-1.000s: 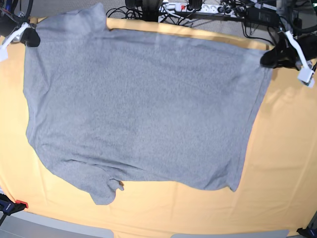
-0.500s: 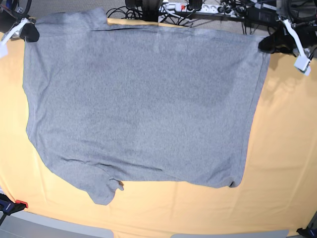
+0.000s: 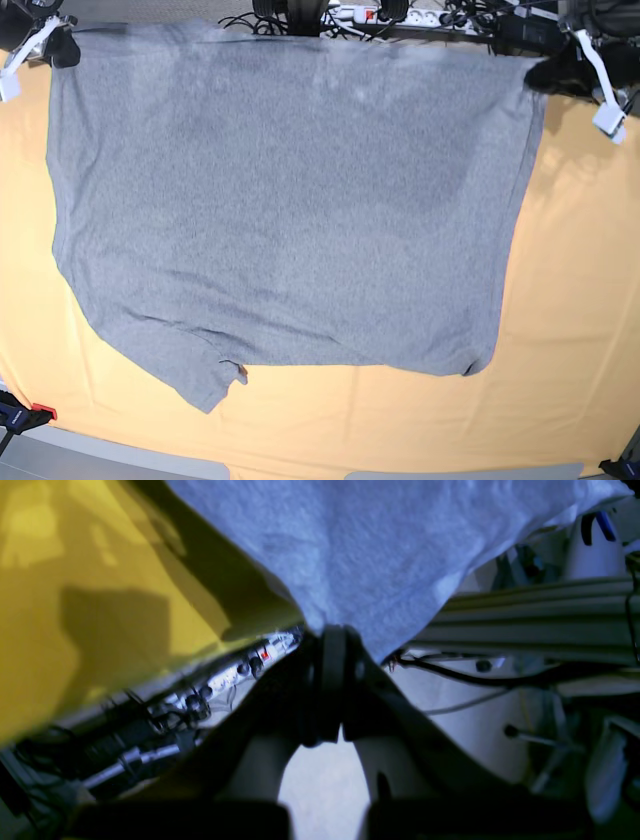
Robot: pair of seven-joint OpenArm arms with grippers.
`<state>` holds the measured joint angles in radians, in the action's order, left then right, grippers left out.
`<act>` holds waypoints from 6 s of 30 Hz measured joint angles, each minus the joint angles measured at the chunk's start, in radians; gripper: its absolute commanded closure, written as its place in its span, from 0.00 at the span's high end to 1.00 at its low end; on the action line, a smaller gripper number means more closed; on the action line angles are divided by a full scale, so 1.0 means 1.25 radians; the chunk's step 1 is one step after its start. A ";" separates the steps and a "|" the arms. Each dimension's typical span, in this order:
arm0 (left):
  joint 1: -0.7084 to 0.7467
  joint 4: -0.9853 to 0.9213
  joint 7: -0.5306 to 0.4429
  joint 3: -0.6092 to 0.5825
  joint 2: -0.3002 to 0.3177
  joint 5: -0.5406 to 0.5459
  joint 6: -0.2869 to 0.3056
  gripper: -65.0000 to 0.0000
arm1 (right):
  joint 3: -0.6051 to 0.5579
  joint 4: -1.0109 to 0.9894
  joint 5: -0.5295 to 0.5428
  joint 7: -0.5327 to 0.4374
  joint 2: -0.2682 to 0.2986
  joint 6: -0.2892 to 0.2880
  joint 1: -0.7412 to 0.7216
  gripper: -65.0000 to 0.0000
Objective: Layout the t-shirt on the table in an organized manner, then fold the t-shirt properly
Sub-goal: 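Lift both shoulder corners and pull them apart to stretch the shirt, then fold the held shoulder edge over toward the hem with both grippers, then open both grippers and release the folded shirt, then grasp the sleeve edge near the right gripper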
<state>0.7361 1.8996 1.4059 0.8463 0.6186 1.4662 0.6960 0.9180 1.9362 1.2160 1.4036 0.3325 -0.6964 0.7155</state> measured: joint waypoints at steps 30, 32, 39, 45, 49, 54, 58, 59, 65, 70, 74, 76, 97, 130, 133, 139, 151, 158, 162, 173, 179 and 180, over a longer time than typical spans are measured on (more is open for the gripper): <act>-0.078 0.114 0.003 0.000 0.013 0.000 0.000 0.00 | 0.000 0.000 0.067 -0.020 0.000 0.000 -0.048 0.00; -0.098 0.114 0.005 0.000 0.013 0.000 0.000 0.00 | 0.000 0.000 0.053 -0.022 0.000 0.000 -0.065 0.00; -0.158 0.114 0.004 0.000 0.012 0.000 0.000 0.00 | 0.000 0.000 0.012 -0.022 0.000 0.000 -0.124 0.00; -0.162 0.103 -0.002 0.000 0.011 0.000 0.000 0.00 | 0.000 -0.002 -0.077 -0.107 0.000 0.000 -0.138 0.00; -0.162 0.073 -0.021 0.000 0.011 0.000 0.000 0.00 | 0.000 -0.007 -0.110 -0.155 0.000 0.000 -0.139 0.00; -0.164 0.015 -0.038 0.000 0.010 0.001 0.000 0.00 | -0.004 -0.071 -0.121 -0.169 -0.001 0.000 -0.163 0.00; -0.215 -0.045 -0.035 -0.001 0.005 0.001 0.000 0.00 | -0.005 -0.128 -0.116 -0.169 -0.002 0.000 -0.210 0.00; -0.226 -0.056 -0.038 -0.001 0.006 0.002 0.000 0.00 | -0.005 -0.133 -0.114 -0.169 -0.002 0.000 -0.217 0.00; -0.274 -0.081 -0.035 -0.001 0.000 0.000 0.000 0.00 | -0.005 -0.133 -0.096 -0.172 -0.002 0.000 -0.222 0.00; -0.310 -0.081 -0.038 -0.001 0.002 0.003 0.000 0.00 | -0.005 -0.134 -0.096 -0.172 -0.002 0.000 -0.259 0.00; -0.335 -0.081 -0.036 -0.004 0.002 0.001 0.000 0.00 | -0.005 -0.135 -0.097 -0.171 -0.002 0.000 -0.279 0.00; -0.354 -0.081 -0.038 -0.016 0.002 0.001 0.000 0.00 | -0.009 -0.135 -0.098 -0.172 -0.002 0.000 -0.294 0.00; -0.463 -0.082 -0.183 -0.242 0.004 -0.281 0.000 0.00 | -0.158 -0.135 -0.365 -0.289 -0.002 0.000 -0.368 0.00; -0.463 -0.082 -0.246 -0.242 0.035 -0.385 -0.030 0.74 | -0.129 -0.113 -0.335 -0.239 0.036 0.045 -0.444 0.54; -0.463 -0.082 -0.245 -0.242 0.035 -0.385 -0.030 0.74 | -0.083 -0.099 -0.199 -0.152 0.038 0.021 -0.428 0.54; -0.463 -0.082 -0.246 -0.242 0.035 -0.384 -0.033 0.74 | 0.002 -0.099 -0.097 -0.122 -0.004 0.005 -0.307 0.54; -0.463 -0.082 -0.245 -0.242 0.035 -0.384 -0.033 0.74 | 0.011 -0.099 -0.031 -0.115 -0.148 0.003 -0.196 0.54; -0.463 -0.082 -0.245 -0.242 0.035 -0.384 -0.033 0.74 | -0.002 -0.099 -0.074 -0.117 -0.185 0.003 -0.184 0.54; -0.463 -0.082 -0.245 -0.242 0.035 -0.383 -0.053 0.74 | -0.045 -0.120 -0.121 -0.178 -0.187 0.002 -0.185 0.54; -0.463 -0.082 -0.245 -0.242 0.035 -0.383 -0.054 0.74 | -0.131 -0.169 -0.040 -0.156 -0.185 -0.003 -0.187 0.49; -0.463 -0.082 -0.245 -0.242 0.035 -0.384 -0.055 0.74 | -0.140 -0.172 -0.030 -0.129 -0.173 0.000 -0.187 0.00; -0.463 -0.082 -0.246 -0.242 0.035 -0.383 -0.054 0.74 | -0.141 -0.172 -0.030 -0.128 -0.163 0.000 -0.187 0.00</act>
<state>0.1577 1.7969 1.0988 0.5442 0.6621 0.9871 0.6281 0.7418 1.7210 1.1782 1.2430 0.1287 -0.6968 0.4812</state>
